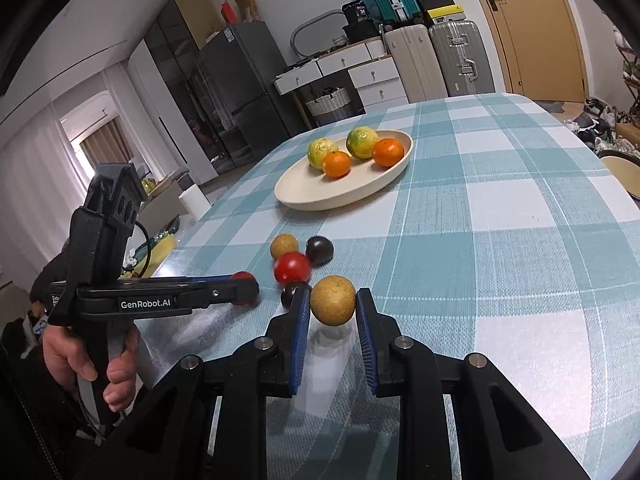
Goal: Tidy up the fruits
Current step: 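Grasp the red tomato with the left tool while the right tool holds the brown kiwi, then carry the tomato and kiwi onto the cream plate and open both tools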
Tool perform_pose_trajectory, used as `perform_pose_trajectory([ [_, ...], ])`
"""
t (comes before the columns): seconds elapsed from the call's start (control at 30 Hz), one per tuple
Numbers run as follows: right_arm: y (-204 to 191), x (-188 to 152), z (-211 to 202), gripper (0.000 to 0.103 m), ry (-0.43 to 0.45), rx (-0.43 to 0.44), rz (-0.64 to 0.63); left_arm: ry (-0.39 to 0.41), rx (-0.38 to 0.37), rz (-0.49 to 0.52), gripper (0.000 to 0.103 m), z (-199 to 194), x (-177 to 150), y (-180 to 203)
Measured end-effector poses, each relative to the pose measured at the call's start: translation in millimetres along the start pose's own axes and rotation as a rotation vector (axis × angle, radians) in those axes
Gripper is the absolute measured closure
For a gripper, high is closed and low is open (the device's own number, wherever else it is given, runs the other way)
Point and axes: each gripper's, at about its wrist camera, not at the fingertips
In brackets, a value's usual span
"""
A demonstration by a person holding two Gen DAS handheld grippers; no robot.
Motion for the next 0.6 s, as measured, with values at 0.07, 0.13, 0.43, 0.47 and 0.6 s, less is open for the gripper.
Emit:
perform_pose_trajectory([
  [0.07, 0, 2, 1, 0.079, -0.001, 0.004, -0.005, 0.007, 0.006, -0.011, 0.078, -2, 5, -4],
  [0.13, 0, 6, 5, 0.079, -0.006, 0.007, -0.010, 0.010, 0.007, -0.024, 0.078, -4, 10, -9],
  [0.43, 2, 27, 19, 0.079, -0.021, 0.032, 0.002, 0.060, 0.000, -0.065, 0.078, -9, 47, -27],
  [0.47, 1, 30, 19, 0.079, -0.018, 0.037, -0.001, 0.064, -0.001, -0.070, 0.078, -9, 52, -29],
  [0.6, -4, 47, 22, 0.079, 0.012, 0.031, -0.031, 0.078, -0.006, -0.084, 0.078, -6, 71, -34],
])
Point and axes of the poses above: each gripper's, at about its wrist camera, not at the fingertips, and z roughly the way its jaws point, y to its right, x to its top, and after that the axes turned 15 degrees about x, right-handed
